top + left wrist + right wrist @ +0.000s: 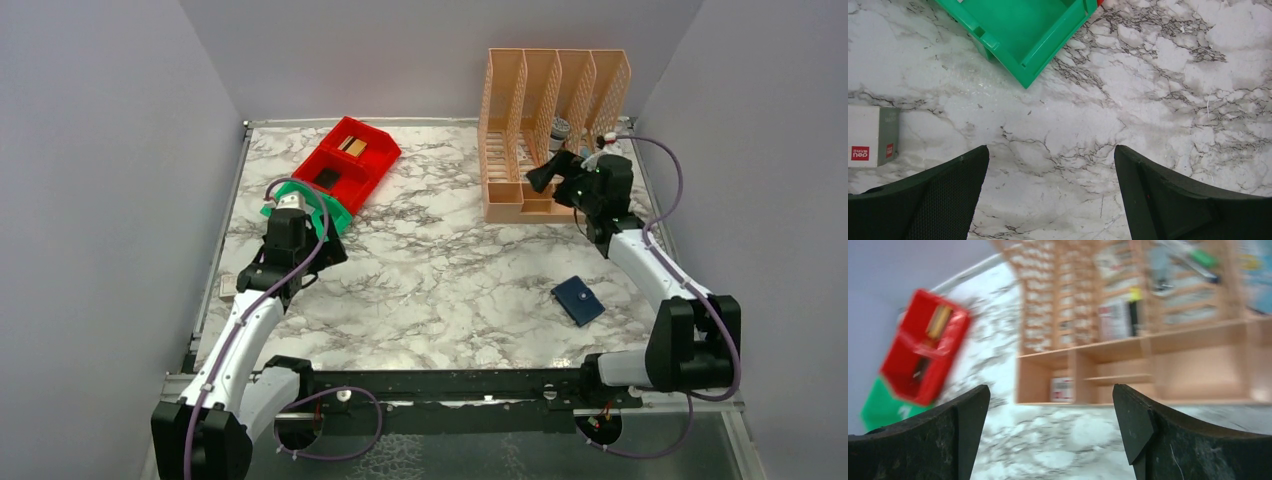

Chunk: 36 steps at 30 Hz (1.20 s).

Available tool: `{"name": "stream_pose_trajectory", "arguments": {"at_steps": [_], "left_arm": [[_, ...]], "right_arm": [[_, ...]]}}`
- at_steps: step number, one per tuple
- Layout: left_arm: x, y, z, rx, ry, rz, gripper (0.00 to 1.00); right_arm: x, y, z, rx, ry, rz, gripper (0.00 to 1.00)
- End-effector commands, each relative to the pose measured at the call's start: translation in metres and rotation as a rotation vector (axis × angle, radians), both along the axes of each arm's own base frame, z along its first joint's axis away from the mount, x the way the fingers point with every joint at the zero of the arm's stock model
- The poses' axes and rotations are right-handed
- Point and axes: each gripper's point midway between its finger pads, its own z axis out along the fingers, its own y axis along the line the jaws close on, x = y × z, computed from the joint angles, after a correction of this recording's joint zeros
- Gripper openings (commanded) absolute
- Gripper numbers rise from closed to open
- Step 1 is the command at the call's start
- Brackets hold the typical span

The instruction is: Take the credit cards out of the card holder

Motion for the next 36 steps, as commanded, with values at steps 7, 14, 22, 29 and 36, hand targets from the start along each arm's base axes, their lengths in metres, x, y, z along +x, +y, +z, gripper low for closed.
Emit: {"name": "stream_pose_trajectory", "arguments": {"at_steps": [7,14,22,29,36], "left_arm": [[-0.002,0.035,0.026,0.066,-0.098,0.19,0.99],[-0.008,0.049,0.041,0.078,-0.176,0.269,0.99],[-0.011,0.054,0.048,0.086,-0.207,0.299,0.99],[-0.011,0.054,0.047,0.083,-0.207,0.297,0.99],[-0.011,0.054,0.046,0.085,-0.203,0.295,0.99]], "right_arm": [[-0.008,0.216,0.053,-0.027,-0.199,0.666,0.85],[0.009,0.313,0.054,-0.231,-0.506,0.805,0.82],[0.033,0.376,0.028,-0.253,-0.565,0.916,0.78],[0.063,0.407,-0.007,-0.248,-0.489,0.953,0.7],[0.083,0.43,-0.036,-0.255,-0.442,1.004,0.67]]}}
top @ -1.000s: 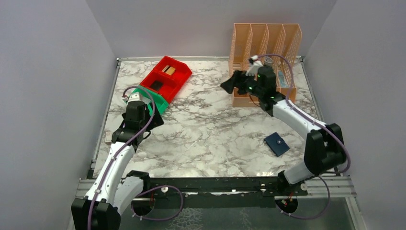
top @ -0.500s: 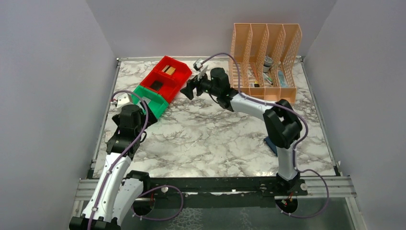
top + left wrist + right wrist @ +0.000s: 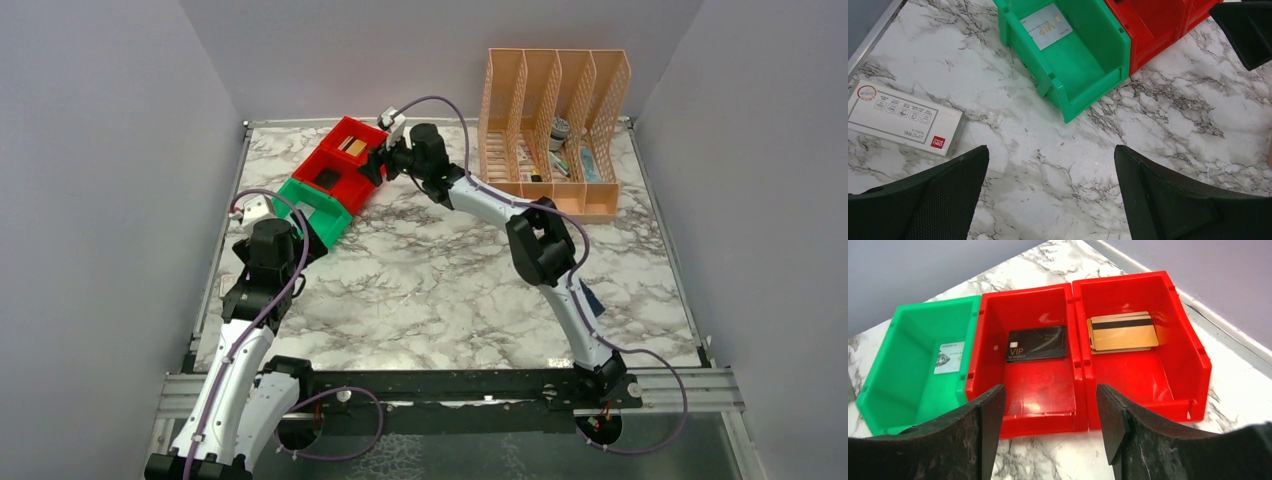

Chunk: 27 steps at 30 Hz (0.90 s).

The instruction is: Take the credit cards out of the card holder

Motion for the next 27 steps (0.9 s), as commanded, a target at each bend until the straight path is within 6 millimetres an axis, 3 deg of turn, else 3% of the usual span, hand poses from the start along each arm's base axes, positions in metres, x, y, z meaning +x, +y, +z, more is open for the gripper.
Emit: {"name": "stream_pose_trajectory", "arguments": {"at_steps": [1,12,21,27], "left_arm": [[-0.001,0.005,-0.002,0.009,-0.005,0.027,0.99],[0.0,0.004,-0.006,0.008,0.014,0.018,0.99],[0.001,0.001,-0.008,0.003,0.026,0.006,0.99],[0.001,0.001,-0.008,0.003,0.027,0.003,0.99]], "right_arm": [[0.004,0.01,-0.027,-0.055,0.043,0.046,0.66],[0.016,0.023,-0.073,-0.13,0.09,0.038,0.62],[0.017,0.028,-0.088,-0.219,0.013,-0.01,0.52],[0.017,0.025,-0.087,-0.226,0.018,-0.046,0.38]]}}
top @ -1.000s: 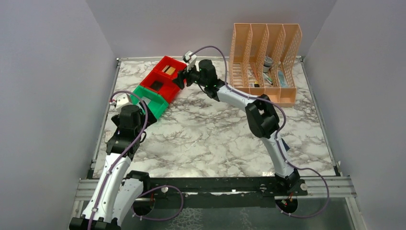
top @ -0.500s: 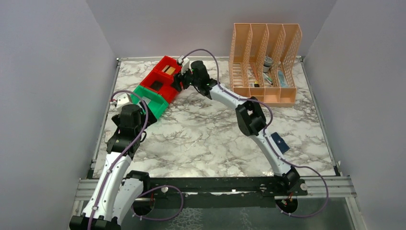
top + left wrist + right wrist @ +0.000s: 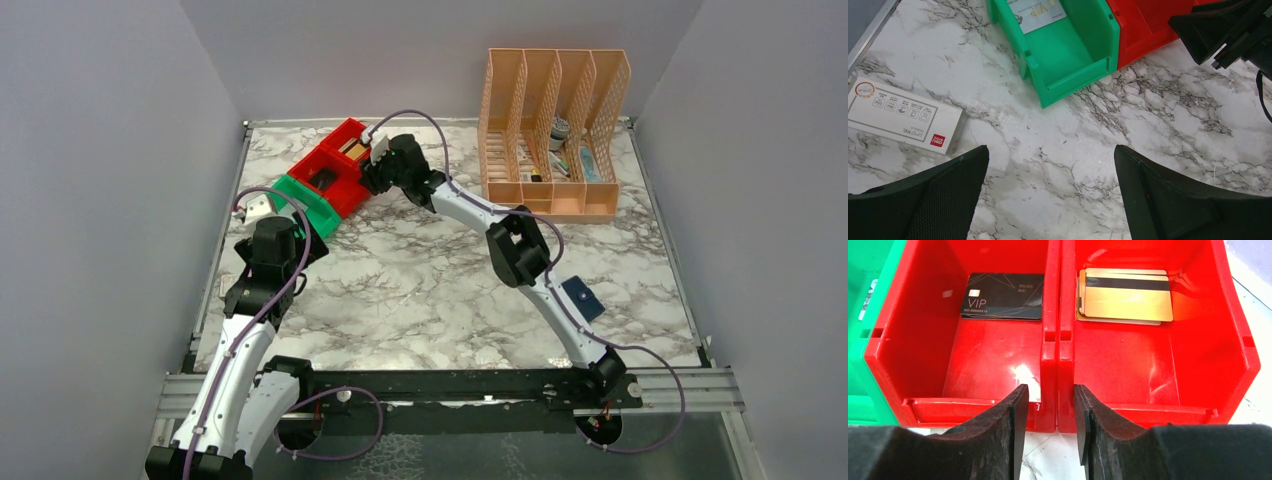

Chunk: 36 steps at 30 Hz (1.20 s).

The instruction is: Take the credit cards out of the card holder

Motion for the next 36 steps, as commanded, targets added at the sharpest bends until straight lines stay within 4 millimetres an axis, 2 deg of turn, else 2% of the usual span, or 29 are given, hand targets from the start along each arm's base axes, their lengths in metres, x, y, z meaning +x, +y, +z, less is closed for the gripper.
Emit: {"name": "stream_pose_trajectory", "arguments": {"at_steps": [1,4,7,9,11,15,20,26,29,36], "left_arm": [[0.0,0.001,-0.002,-0.001,-0.001,0.003,0.99],[-0.001,0.002,-0.002,0.002,-0.001,0.004,0.99],[-0.001,0.002,-0.001,0.0,-0.007,0.006,0.99],[-0.001,0.002,-0.001,-0.001,-0.007,0.007,0.99],[-0.001,0.002,-0.002,0.0,-0.003,0.006,0.99],[0.0,0.0,-0.004,-0.002,0.008,-0.004,0.99],[0.0,-0.001,-0.006,-0.005,0.016,-0.009,0.99],[0.001,-0.004,-0.011,-0.009,0.037,-0.02,0.99],[0.002,-0.005,-0.013,-0.012,0.046,-0.029,0.99],[0.002,-0.005,-0.013,-0.011,0.047,-0.028,0.99]], "right_arm": [[0.0,0.0,-0.003,-0.034,-0.019,-0.046,0.36],[0.002,-0.012,0.002,-0.049,-0.022,-0.107,0.26],[-0.004,-0.027,0.008,-0.042,-0.026,-0.151,0.23],[-0.013,-0.034,0.01,-0.043,-0.013,-0.156,0.22],[-0.022,-0.043,0.024,-0.029,0.004,-0.172,0.2],[-0.047,-0.065,0.027,-0.015,0.113,-0.231,0.17],[-0.087,-0.104,0.016,0.045,0.315,-0.396,0.18],[-0.124,-0.139,0.004,0.034,0.376,-0.484,0.18],[-0.139,-0.148,0.001,0.032,0.393,-0.483,0.18],[-0.177,-0.163,-0.021,-0.016,0.477,-0.491,0.18]]}}
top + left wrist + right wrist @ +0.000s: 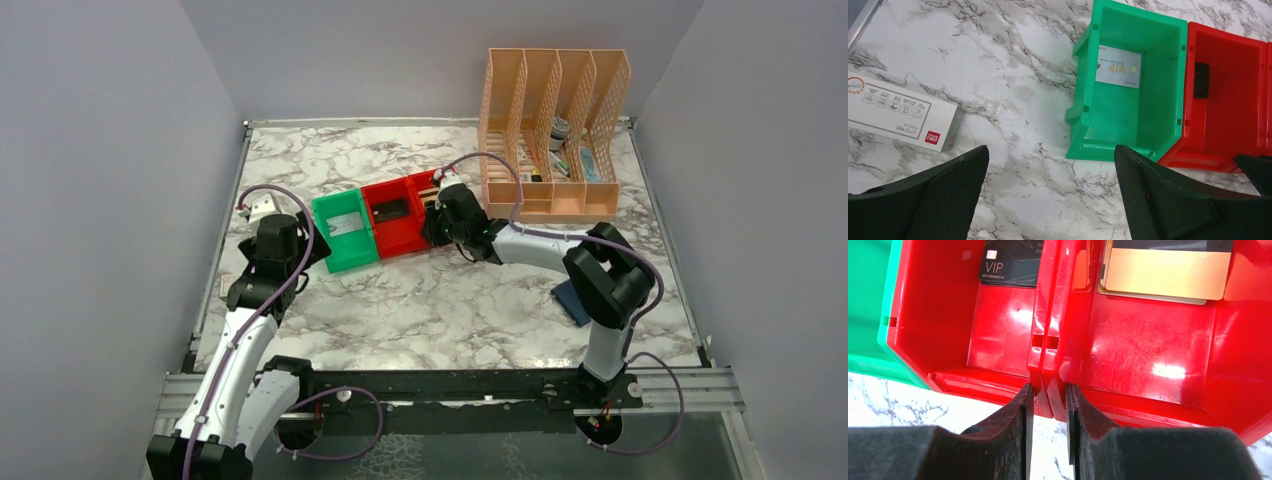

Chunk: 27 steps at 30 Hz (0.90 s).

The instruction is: Take the credit cards out of the card holder

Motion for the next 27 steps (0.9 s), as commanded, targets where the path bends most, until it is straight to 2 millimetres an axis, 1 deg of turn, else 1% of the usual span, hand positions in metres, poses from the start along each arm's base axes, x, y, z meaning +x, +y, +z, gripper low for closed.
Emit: {"name": "stream_pose_trajectory", "arguments": {"at_steps": [1,4,6,10,16,18,22,24,26,27], "left_arm": [[0.0,-0.002,-0.003,-0.008,0.004,-0.014,0.99],[0.0,-0.003,-0.004,-0.012,0.01,-0.019,0.99],[0.0,-0.004,-0.005,-0.015,0.015,-0.024,0.99],[0.001,-0.007,-0.007,-0.02,0.027,-0.04,0.99],[0.001,-0.009,-0.011,-0.025,0.038,-0.046,0.99],[0.002,-0.01,-0.011,-0.027,0.042,-0.053,0.99],[0.003,-0.014,-0.014,-0.037,0.053,-0.07,0.99],[0.003,-0.015,-0.015,-0.039,0.058,-0.074,0.99],[0.003,-0.016,-0.016,-0.043,0.059,-0.08,0.99],[0.003,-0.017,-0.016,-0.046,0.061,-0.085,0.99]], "right_arm": [[-0.031,-0.007,-0.012,0.014,0.084,-0.03,0.18],[-0.046,-0.014,-0.017,0.012,0.137,-0.042,0.18],[-0.054,-0.017,-0.017,0.012,0.165,-0.041,0.18],[-0.064,-0.027,-0.011,0.001,0.18,-0.049,0.18],[-0.081,-0.04,-0.018,-0.018,0.225,-0.056,0.18],[-0.084,-0.048,-0.02,-0.026,0.23,-0.08,0.18],[-0.084,-0.069,-0.023,-0.08,0.209,-0.152,0.18],[-0.085,-0.072,-0.02,-0.083,0.181,-0.133,0.18],[-0.085,-0.07,-0.016,-0.084,0.159,-0.096,0.19],[-0.085,-0.068,-0.014,-0.084,0.156,-0.08,0.21]]}}
